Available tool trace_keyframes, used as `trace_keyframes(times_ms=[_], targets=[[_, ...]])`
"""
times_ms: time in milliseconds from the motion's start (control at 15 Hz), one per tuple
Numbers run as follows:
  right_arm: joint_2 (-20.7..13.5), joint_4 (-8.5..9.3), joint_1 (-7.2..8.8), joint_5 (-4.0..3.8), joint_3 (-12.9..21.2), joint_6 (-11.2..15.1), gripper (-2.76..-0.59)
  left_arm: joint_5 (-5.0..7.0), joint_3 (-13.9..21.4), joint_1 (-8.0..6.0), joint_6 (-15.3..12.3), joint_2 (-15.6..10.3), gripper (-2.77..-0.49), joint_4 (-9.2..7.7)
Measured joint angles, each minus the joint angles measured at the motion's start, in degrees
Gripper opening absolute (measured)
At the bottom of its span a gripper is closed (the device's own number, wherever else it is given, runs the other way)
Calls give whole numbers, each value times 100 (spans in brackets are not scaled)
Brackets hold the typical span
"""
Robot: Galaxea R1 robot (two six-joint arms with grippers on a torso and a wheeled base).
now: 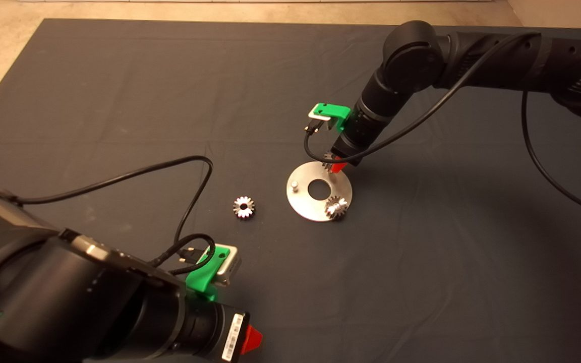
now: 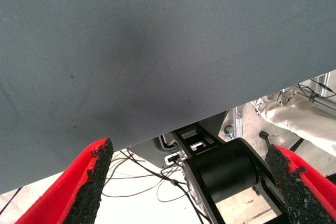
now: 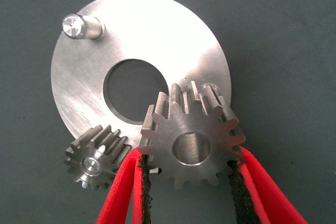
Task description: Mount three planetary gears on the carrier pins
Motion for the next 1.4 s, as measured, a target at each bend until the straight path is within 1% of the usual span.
trace_keyframes(times_ms=[400, 533, 600, 733, 933, 1067, 1200, 1333, 1400], targets=[[-15, 0, -1, -9, -9, -2, -255, 0, 0, -1, 0, 0, -119, -2], [-12, -1, -1, -22, -9, -71, -255, 0, 0, 0, 0, 0, -119, 0], [-11, -1, 0, -22, -9, -168, -255, 0, 0, 0, 0, -2, -119, 0], [-10, -4, -1, -27, -11, -254, -255, -2, 0, 0, 0, -37, -119, 0], [21, -74, -7, -46, -23, -261, -255, -55, 0, -1, 2, -71, -119, 0], [68, -179, -65, -74, -26, -276, -255, -62, 0, 0, 0, -83, -119, -2], [107, -196, -132, -96, -28, -278, -255, -63, 0, -1, 0, -80, -119, 0], [118, -199, -143, -102, -36, -324, -255, -63, 0, 0, 2, -83, -119, -2], [123, -199, -143, -102, -92, -374, -255, -66, 0, -1, 2, -80, -119, 0]])
